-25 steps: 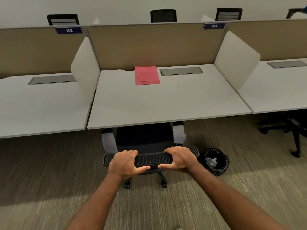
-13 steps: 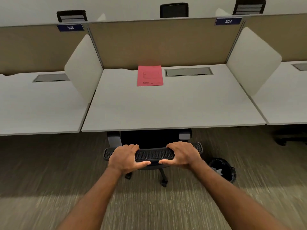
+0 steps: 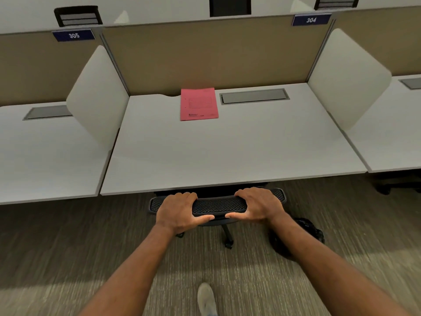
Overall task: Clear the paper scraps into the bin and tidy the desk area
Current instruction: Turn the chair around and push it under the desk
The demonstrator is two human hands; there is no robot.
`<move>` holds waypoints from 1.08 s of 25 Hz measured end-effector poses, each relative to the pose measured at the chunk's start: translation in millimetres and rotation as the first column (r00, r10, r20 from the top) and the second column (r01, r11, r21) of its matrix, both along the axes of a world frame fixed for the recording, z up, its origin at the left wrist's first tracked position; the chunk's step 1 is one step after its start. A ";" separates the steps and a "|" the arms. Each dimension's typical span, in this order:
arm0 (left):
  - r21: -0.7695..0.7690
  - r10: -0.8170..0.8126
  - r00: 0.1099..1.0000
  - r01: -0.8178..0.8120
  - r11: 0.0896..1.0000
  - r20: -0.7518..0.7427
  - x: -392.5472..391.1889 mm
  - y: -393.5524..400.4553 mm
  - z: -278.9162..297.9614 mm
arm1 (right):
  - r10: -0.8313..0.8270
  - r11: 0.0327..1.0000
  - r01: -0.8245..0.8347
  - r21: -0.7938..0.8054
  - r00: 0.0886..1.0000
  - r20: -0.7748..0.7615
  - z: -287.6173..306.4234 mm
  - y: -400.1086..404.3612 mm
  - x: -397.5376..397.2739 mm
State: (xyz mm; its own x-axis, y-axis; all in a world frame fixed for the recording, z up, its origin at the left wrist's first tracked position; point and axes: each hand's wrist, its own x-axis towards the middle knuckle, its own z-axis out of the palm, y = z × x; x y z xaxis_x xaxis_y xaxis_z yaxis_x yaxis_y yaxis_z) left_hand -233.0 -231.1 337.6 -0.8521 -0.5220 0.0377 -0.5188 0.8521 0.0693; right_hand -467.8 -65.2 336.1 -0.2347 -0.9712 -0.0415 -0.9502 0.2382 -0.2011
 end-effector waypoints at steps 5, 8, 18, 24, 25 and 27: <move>0.052 -0.014 1.000 0.014 0.999 0.010 -27.4 -17.7 9.4 | -0.029 0.999 0.029 0.020 1.000 0.004 7.1 -15.1 -22.2; 0.054 -0.020 1.000 0.019 0.998 0.019 -38.9 -23.7 11.7 | -0.027 0.999 0.027 0.043 1.000 -0.010 11.6 -23.0 -33.5; 0.039 -0.087 0.993 0.084 0.996 0.075 -60.8 -20.8 9.0 | -0.025 0.994 0.026 0.104 1.000 -0.016 13.2 -12.1 -51.2; 0.048 -0.068 0.994 0.064 0.997 0.081 -61.3 -18.6 8.1 | -0.029 0.995 0.028 0.100 1.000 0.008 15.0 -11.2 -50.6; 0.051 -0.063 0.995 0.059 0.997 0.082 -60.9 -18.0 8.1 | -0.029 0.995 0.027 0.100 0.999 0.014 14.3 -11.0 -50.8; 0.047 -0.056 0.996 0.052 0.998 0.074 -61.1 -17.5 9.7 | -0.027 0.995 0.026 0.095 1.000 0.013 13.2 -10.3 -52.4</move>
State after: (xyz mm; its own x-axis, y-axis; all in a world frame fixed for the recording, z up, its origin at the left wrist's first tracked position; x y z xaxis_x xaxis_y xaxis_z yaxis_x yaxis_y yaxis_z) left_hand -294.1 -248.6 347.2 -0.8787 -0.4748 -0.0502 -0.4773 0.8759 0.0706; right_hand -520.2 -75.5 349.3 -0.2588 -0.9563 -0.1362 -0.9406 0.2816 -0.1899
